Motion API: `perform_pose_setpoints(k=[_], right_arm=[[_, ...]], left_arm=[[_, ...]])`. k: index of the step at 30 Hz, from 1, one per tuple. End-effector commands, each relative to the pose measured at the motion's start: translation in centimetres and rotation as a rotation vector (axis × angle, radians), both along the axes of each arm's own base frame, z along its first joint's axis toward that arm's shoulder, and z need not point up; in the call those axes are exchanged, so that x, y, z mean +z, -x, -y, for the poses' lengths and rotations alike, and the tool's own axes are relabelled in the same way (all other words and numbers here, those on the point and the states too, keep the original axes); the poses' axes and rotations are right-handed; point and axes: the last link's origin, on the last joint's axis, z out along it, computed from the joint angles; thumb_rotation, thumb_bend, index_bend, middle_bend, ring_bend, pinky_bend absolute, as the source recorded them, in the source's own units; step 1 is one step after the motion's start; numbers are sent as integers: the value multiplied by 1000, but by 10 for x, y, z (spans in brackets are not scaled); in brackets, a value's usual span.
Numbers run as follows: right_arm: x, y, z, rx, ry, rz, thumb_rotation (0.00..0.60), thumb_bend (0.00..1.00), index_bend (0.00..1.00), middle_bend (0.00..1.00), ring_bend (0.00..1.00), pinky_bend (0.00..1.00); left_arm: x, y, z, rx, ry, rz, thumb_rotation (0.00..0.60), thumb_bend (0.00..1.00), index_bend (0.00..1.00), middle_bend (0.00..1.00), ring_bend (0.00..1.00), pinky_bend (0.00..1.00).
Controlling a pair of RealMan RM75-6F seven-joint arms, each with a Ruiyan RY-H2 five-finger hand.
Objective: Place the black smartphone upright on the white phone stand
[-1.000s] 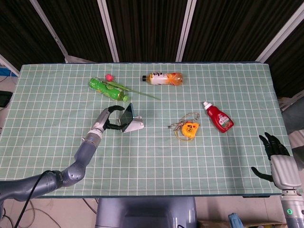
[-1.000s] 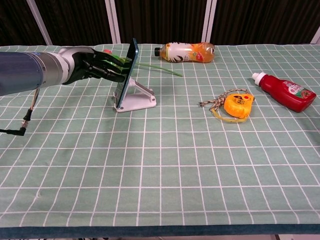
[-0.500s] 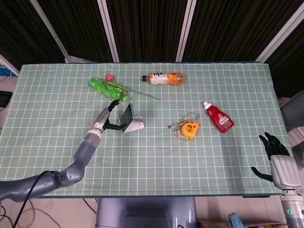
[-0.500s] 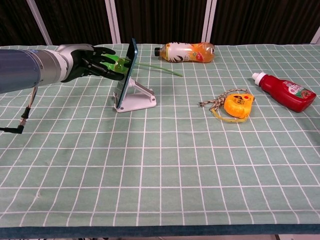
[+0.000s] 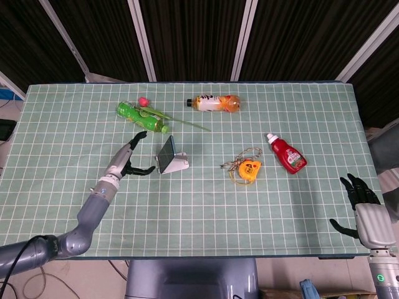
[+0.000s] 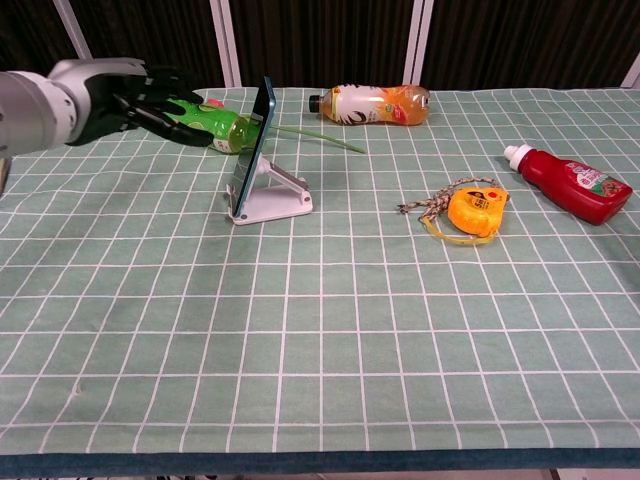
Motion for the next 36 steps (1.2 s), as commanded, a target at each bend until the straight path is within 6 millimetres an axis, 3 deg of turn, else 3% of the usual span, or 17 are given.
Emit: perform_pose_setpoints(k=[1, 12, 23, 30, 36], right_arm=[[0, 0, 0, 0, 0, -1, 600, 272, 25, 0, 0, 187], [0, 0, -2, 4, 1, -2, 600, 272, 25, 0, 0, 187], [1, 1, -4, 2, 7, -2, 600, 272, 25, 0, 0, 187], [1, 0, -4, 2, 9, -4, 600, 272, 25, 0, 0, 187], [1, 0, -6, 5, 12, -5, 600, 272, 25, 0, 0, 187]], left_arm=[[22, 20, 22, -32, -44, -91, 600, 220, 8, 44, 0, 0], [82, 75, 94, -227, -143, -509, 600, 219, 0, 14, 0, 0], [115, 141, 164, -227, -249, -774, 600, 124, 0, 0, 0, 0], [124, 163, 188, -223, -318, -834, 600, 121, 0, 0, 0, 0], [125, 167, 189, -216, -344, -826, 600, 121, 0, 0, 0, 0]])
